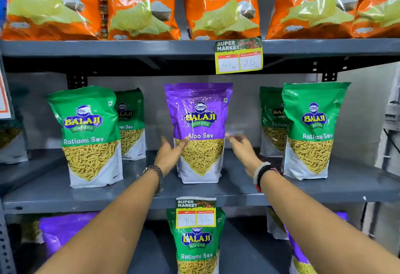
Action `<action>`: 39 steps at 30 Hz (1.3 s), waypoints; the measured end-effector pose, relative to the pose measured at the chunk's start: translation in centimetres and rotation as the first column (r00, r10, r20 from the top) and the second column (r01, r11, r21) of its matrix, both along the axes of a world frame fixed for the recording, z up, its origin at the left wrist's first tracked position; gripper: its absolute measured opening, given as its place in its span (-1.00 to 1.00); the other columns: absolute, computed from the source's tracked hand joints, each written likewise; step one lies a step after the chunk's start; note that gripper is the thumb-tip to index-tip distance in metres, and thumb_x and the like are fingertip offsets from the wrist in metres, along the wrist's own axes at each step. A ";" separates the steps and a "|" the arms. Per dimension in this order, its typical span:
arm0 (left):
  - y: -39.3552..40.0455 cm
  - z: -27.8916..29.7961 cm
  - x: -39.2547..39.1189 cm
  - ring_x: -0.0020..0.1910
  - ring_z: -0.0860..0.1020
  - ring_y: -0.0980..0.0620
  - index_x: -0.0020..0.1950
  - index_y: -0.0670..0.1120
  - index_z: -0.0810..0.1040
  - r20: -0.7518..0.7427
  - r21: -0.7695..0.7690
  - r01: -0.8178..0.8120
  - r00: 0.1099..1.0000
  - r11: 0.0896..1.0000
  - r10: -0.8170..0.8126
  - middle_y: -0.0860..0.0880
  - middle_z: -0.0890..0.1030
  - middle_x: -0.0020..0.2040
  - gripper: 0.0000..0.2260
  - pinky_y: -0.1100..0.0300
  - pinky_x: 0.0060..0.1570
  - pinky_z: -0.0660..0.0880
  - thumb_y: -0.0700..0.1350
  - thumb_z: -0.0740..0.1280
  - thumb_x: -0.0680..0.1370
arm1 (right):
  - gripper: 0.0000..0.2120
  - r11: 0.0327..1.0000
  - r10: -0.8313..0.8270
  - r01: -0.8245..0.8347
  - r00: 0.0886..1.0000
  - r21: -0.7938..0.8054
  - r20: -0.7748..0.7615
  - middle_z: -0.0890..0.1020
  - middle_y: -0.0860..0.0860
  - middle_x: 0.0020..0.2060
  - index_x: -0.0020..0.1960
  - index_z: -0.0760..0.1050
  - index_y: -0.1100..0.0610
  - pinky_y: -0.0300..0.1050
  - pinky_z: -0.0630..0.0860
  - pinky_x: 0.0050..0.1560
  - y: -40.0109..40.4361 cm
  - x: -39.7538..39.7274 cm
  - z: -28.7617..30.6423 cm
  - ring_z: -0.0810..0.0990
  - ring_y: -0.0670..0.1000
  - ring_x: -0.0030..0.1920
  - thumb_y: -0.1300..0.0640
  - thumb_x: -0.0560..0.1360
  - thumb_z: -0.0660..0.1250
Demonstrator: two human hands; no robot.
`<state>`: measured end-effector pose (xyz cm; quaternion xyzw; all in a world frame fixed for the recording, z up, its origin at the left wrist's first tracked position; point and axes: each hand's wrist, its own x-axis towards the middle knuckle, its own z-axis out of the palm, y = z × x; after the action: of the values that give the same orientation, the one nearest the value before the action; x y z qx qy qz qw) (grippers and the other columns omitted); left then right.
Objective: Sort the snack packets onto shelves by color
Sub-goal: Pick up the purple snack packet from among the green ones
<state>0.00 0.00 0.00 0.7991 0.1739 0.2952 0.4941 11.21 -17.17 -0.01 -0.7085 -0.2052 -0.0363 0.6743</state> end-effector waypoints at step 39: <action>4.6 -16.3 -25.1 -0.11 0.54 0.23 0.14 0.00 0.46 0.359 -0.112 -0.182 0.909 0.977 0.211 0.07 0.60 -0.02 -0.67 0.37 -0.07 0.51 -0.04 0.39 0.41 | -0.60 0.798 0.602 -0.598 0.788 0.072 -0.128 0.67 -0.07 -0.18 -0.03 0.53 0.09 -0.43 0.50 -0.25 9.7 -20.3 -14.1 0.62 -0.20 -0.24 0.02 0.18 0.53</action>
<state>-25.09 4.57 -16.31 0.6884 0.1684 0.4815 0.5156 -9.08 -7.50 -14.15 -0.5980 -0.3694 0.2279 0.6738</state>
